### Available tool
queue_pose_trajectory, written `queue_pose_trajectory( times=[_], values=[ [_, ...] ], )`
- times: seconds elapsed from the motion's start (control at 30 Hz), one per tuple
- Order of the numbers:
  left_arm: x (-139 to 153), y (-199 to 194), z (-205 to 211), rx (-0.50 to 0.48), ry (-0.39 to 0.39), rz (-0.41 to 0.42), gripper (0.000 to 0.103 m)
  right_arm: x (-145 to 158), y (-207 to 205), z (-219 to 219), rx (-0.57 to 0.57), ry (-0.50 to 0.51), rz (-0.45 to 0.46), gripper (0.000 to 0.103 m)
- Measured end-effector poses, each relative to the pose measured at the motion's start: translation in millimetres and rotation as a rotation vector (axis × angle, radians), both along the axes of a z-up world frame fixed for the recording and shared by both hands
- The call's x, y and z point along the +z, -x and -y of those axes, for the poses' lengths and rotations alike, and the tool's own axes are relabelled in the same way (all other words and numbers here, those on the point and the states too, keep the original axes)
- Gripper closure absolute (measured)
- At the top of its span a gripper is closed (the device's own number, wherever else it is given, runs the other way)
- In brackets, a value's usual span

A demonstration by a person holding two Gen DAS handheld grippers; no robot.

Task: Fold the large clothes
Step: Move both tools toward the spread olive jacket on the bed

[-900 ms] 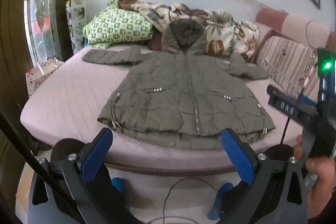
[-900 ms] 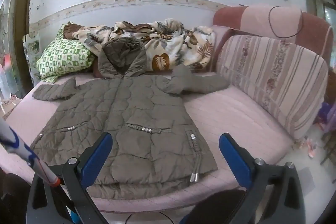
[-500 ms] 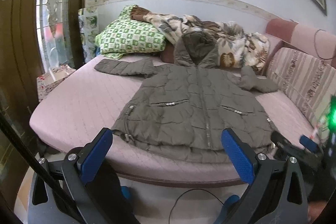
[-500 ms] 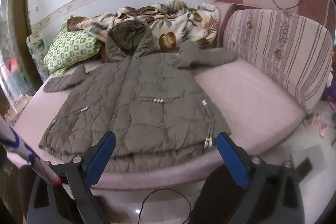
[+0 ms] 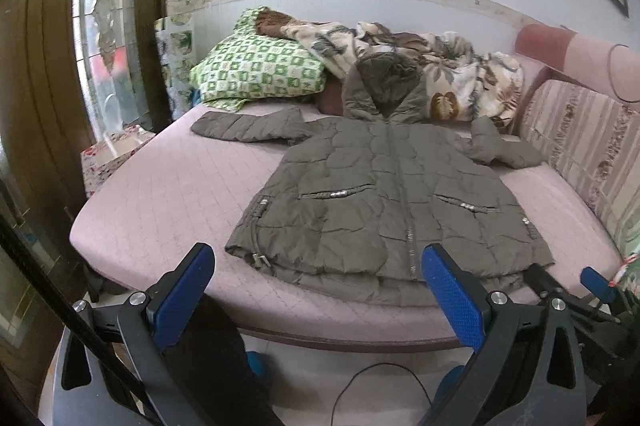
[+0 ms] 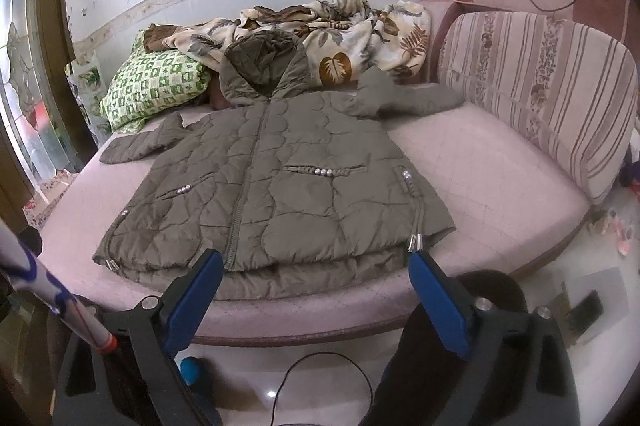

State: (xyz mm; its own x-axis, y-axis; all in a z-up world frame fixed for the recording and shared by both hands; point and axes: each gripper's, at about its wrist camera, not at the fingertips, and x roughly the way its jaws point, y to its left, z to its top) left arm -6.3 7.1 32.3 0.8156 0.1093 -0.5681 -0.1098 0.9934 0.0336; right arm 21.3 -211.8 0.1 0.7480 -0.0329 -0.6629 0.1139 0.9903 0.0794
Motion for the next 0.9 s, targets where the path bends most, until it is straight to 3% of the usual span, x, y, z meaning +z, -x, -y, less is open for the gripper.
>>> queue_pose_trajectory(
  times=[0.23, 0.47, 0.73, 0.9],
  values=[
    [0, 10, 21, -0.071, -0.018, -0.02, 0.0, 3, 10, -7, 0.02, -0.003, 0.039, 0.008],
    [10, 18, 15, -0.054, 0.032, -0.016, 0.0, 13, 23, 1, 0.022, -0.062, 0.108, 0.033],
    [17, 27, 6, -0.038, 0.068, 0.019, 0.0, 19, 27, -8, 0.165, -0.173, 0.156, 0.034],
    [20, 19, -6, 0.008, 0.081, 0.03, 0.0, 37, 32, -12, 0.155, -0.142, 0.248, 0.034]
  ],
)
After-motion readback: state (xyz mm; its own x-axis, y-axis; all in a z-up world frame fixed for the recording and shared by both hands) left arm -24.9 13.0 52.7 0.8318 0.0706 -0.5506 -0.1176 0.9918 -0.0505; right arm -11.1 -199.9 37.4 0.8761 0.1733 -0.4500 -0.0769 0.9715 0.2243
